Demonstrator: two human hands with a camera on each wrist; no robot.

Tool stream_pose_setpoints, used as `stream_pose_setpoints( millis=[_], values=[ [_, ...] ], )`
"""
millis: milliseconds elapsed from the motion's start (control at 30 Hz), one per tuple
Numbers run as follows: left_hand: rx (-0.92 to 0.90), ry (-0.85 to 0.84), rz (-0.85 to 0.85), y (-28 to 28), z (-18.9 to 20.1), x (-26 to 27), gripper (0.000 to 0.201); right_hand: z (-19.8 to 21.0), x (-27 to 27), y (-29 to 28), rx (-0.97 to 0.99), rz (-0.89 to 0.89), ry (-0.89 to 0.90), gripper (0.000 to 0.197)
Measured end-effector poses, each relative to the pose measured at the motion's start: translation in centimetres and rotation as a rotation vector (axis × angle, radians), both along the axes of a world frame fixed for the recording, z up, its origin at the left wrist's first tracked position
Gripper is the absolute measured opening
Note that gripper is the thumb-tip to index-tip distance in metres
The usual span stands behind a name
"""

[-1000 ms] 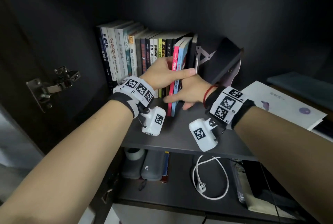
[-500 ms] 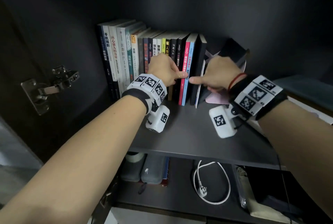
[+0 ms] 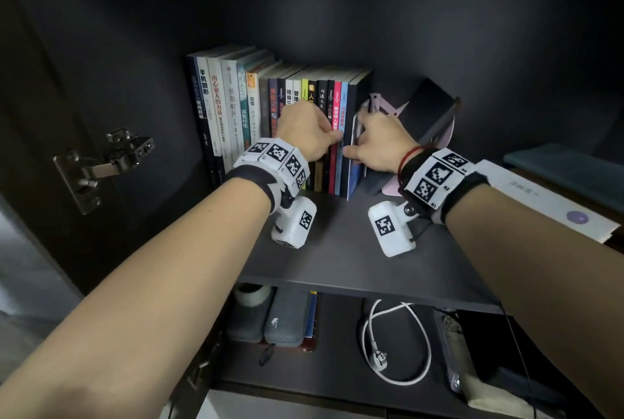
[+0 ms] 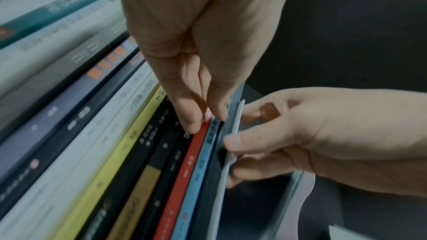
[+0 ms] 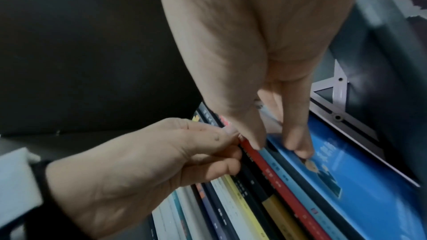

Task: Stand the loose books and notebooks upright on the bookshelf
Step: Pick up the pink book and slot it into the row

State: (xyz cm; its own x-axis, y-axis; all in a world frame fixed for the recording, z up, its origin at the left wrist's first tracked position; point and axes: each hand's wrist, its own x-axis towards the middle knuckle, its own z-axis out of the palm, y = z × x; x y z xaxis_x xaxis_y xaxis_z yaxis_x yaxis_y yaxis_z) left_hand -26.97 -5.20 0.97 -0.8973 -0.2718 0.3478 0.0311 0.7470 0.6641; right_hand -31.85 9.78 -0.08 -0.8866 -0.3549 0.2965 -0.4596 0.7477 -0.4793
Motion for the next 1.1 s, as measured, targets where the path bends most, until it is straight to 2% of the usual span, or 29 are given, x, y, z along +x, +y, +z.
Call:
stream_pose_setpoints(
  millis=[33, 100, 167, 200, 333, 400, 500, 633, 733, 800, 866, 966, 1000, 1033, 1100],
  values=[
    [0.003, -0.005, -0.001, -0.1, 0.1, 0.0, 0.023, -0.1, -0.2, 0.1, -0.045, 0.036, -0.052, 0.051],
    [-0.009, -0.005, 0.010, -0.1, 0.3, -0.4, 0.027, -0.5, -1.0, 0.2, -0.131, 0.072, -0.153, 0.069],
    [-0.036, -0.004, 0.043, 0.2, 0.5, -0.9, 0.033, -1.2, -2.0, 0.2, -0.127, 0.079, -0.183, 0.089],
    [-0.057, -0.007, 0.073, 0.3, 0.5, -1.2, 0.036, -1.6, -2.4, 0.2, -0.102, 0.080, -0.180, 0.088],
    [-0.153, 0.021, 0.192, 1.3, 0.7, -1.7, 0.041, -2.5, -3.0, 0.3, -0.039, 0.005, -0.074, 0.045],
    [-0.172, 0.015, 0.192, 1.3, 0.9, -1.6, 0.041, -2.4, -2.8, 0.1, -0.043, -0.002, -0.063, 0.032],
    [-0.129, -0.028, 0.155, 0.7, 0.6, -1.9, 0.038, -2.1, -2.7, -0.1, -0.030, -0.016, -0.103, 0.029],
    [-0.114, -0.095, 0.078, 1.1, -0.4, -1.5, 0.031, -1.4, -2.0, 0.2, 0.043, 0.076, -0.214, 0.045],
    [-0.151, -0.159, -0.004, 2.8, -0.7, -0.8, 0.031, -0.8, -1.2, 1.6, -0.018, 0.172, -0.380, 0.013],
    [-0.123, -0.184, -0.071, 4.3, -0.6, -0.2, 0.029, 0.0, -0.7, 3.7, -0.065, 0.153, -0.443, 0.004],
    [-0.050, -0.204, -0.129, 5.7, -0.7, 0.3, 0.027, 1.2, 0.0, 6.4, -0.046, 0.067, -0.416, 0.017],
    [0.067, -0.259, -0.235, 8.6, -0.9, 1.1, 0.022, 3.3, 1.4, 12.2, 0.270, -0.173, -0.158, 0.009],
    [0.100, -0.290, -0.268, 10.0, -0.9, 1.2, 0.022, 3.5, 1.8, 14.5, 0.376, -0.273, -0.120, 0.015],
    [0.140, -0.329, -0.281, 11.1, -1.0, 1.1, 0.024, 3.6, 2.0, 16.2, 0.447, -0.363, -0.140, 0.027],
    [0.239, -0.449, -0.297, 12.9, -1.2, 1.0, 0.037, 2.7, 1.8, 18.8, 0.537, -0.461, -0.229, 0.071]
  ],
)
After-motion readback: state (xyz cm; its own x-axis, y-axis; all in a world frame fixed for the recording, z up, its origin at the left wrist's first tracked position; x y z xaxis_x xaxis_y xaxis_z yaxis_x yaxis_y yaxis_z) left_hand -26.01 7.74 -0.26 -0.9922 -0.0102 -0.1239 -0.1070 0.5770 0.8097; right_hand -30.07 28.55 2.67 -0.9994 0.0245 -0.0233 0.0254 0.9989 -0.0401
